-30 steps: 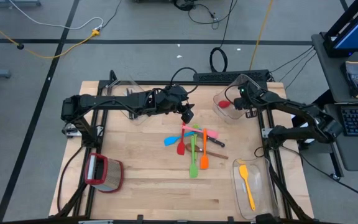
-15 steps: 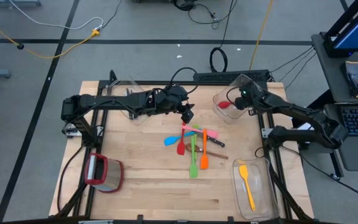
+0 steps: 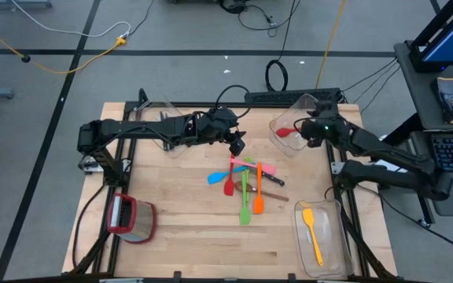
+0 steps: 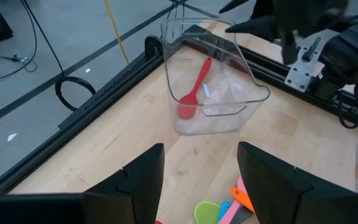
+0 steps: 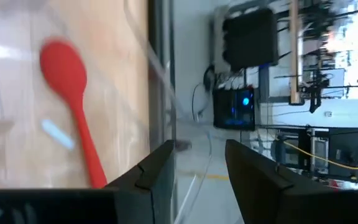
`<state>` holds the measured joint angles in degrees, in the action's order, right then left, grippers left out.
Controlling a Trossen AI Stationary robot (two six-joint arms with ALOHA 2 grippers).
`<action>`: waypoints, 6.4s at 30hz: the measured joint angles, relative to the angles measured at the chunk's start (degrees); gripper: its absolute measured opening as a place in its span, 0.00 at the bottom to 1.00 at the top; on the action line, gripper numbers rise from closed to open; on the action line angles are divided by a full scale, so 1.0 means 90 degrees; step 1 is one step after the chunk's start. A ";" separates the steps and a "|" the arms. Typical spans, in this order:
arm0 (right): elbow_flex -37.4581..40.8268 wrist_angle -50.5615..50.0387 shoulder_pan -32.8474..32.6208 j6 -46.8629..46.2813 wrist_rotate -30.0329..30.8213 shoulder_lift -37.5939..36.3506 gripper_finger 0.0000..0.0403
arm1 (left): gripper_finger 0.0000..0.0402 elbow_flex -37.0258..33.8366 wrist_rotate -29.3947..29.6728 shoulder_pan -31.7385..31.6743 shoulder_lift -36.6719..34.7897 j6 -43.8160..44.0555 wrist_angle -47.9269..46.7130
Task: Pick & Place Kitchen Items
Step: Put the green spatula into the bottom transparent bin
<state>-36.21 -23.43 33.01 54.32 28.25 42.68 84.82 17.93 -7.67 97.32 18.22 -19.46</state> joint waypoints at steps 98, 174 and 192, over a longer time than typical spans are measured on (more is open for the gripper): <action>-0.0005 0.2367 -0.1235 -0.8344 -0.7314 -0.1025 0.33 | 0.36 0.0095 -0.1025 0.1330 0.2095 -0.9038 -0.0398; 0.0000 0.2340 -0.1233 -0.8463 -0.7285 -0.1025 0.33 | 0.35 0.0100 -0.1654 0.0788 0.2608 -1.1646 -0.0453; 0.0000 0.2338 -0.1233 -0.8463 -0.7285 -0.1025 0.33 | 0.19 0.0100 -0.1649 0.0771 0.2608 -1.1633 -0.0471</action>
<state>-36.21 -2.39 21.91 -21.85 -37.32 33.45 85.71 3.09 -0.73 120.79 -86.48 -23.70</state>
